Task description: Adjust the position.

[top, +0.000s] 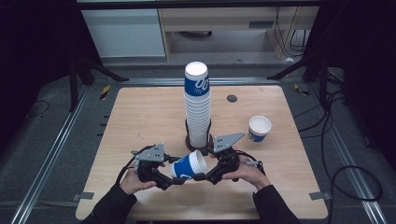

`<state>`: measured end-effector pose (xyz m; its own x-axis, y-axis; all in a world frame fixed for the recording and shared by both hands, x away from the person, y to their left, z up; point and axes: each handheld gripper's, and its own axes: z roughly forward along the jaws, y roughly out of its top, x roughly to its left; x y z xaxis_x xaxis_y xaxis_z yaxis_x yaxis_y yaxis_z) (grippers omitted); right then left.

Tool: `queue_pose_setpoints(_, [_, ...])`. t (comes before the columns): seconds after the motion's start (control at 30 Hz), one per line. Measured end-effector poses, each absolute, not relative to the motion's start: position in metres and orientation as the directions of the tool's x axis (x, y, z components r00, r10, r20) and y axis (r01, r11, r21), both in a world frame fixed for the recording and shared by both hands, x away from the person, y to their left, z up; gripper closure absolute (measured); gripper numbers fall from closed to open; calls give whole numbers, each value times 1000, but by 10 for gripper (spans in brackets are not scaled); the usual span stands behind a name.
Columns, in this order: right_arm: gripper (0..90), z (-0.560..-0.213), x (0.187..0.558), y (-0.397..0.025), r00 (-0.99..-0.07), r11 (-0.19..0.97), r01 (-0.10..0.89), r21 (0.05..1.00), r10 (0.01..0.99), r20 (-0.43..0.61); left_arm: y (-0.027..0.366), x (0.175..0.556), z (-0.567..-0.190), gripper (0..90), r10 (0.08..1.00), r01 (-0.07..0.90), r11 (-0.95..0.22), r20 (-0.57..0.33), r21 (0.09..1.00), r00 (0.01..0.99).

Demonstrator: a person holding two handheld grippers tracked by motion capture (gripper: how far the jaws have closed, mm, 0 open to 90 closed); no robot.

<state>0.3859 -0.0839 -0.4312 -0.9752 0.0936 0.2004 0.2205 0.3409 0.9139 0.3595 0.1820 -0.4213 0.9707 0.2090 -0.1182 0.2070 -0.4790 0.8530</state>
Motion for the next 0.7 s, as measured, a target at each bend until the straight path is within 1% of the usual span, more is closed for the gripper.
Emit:
queue_pose_setpoints(0.17, [138, -433, 386, -83, -971, 347, 239, 907, 78, 226, 180, 359, -422, 265, 202, 204, -488, -118, 849, 972])
queue_pose_setpoints(0.47, [164, -433, 387, -85, -970, 351, 241, 905, 78, 228, 181, 361, -423, 260, 208, 211, -484, -122, 849, 970])
queue_pose_setpoints(0.6, [165, -431, 386, -87, -975, 374, 223, 900, 95, 202, 183, 363, -422, 208, 217, 227, -489, -134, 843, 967])
queue_pose_setpoints(0.7, [164, -428, 387, -90, -978, 405, 208, 891, 119, 174, 184, 363, -422, 174, 237, 229, -509, -121, 830, 964])
